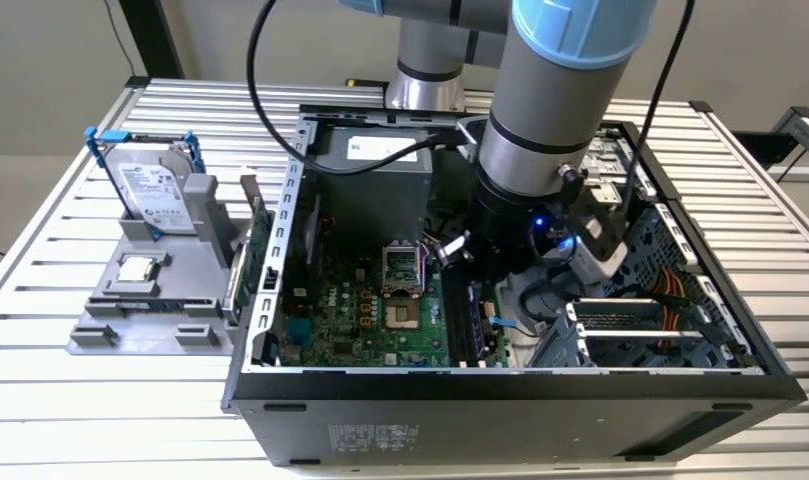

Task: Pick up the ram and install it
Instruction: 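Press down the ram until it locks into place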

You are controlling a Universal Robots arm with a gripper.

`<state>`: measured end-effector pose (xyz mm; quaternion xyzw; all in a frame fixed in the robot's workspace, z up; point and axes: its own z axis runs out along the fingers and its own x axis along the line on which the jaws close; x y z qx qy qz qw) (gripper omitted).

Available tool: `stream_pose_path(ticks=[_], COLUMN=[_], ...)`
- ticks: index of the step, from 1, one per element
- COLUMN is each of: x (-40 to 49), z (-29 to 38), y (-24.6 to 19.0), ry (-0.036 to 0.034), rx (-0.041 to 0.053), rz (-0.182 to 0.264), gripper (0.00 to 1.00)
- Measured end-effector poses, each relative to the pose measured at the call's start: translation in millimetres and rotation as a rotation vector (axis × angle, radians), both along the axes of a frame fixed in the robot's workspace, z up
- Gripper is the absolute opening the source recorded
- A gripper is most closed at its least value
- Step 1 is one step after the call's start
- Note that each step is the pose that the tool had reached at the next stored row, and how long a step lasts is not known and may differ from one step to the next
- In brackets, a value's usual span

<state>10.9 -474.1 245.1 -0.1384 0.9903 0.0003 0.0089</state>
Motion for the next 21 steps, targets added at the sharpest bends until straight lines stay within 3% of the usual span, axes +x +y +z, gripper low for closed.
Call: stream_pose_path(ticks=[21], x=[0.0], z=[0.0], y=[0.1], ry=[0.0001], rx=[0.0026], rz=[0.142], gripper=[0.0])
